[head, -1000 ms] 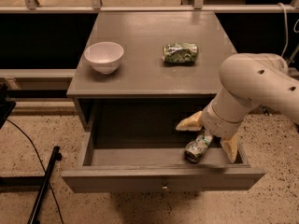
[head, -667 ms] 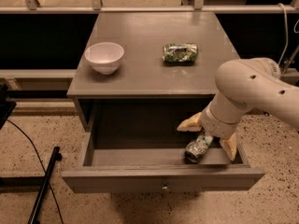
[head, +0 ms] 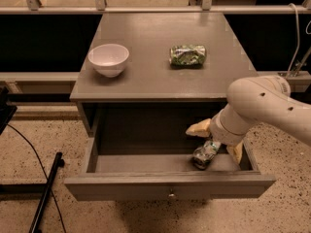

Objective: Pick 7up can from top drawer and place on counter

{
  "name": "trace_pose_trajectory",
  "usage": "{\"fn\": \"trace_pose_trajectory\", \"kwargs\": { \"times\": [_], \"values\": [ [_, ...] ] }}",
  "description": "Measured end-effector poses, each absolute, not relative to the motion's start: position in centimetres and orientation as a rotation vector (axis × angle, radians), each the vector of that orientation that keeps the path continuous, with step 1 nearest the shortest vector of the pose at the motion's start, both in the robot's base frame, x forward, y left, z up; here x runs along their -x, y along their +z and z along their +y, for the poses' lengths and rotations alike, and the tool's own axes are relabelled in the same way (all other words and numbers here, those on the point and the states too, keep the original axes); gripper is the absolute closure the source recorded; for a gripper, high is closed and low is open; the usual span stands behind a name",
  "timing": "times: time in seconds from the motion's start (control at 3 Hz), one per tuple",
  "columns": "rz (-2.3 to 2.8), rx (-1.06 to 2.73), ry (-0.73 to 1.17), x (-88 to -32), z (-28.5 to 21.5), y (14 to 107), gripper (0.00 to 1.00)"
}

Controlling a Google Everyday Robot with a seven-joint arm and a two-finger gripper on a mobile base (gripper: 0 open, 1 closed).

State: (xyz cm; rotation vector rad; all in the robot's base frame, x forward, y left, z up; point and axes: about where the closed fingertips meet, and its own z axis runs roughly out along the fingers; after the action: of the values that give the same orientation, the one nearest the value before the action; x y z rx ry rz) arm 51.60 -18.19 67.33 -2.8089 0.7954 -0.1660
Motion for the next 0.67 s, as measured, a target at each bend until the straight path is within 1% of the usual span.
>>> {"fn": "trace_pose_trajectory", "kwargs": {
  "times": [0.33,0.67],
  "values": [
    [0.835,2.822,-0.204,-52.9,-18.5,65.4,0.00],
    [0.881,2.830,-0.178,-53.6,-18.6,63.2,0.00]
  ]
}}
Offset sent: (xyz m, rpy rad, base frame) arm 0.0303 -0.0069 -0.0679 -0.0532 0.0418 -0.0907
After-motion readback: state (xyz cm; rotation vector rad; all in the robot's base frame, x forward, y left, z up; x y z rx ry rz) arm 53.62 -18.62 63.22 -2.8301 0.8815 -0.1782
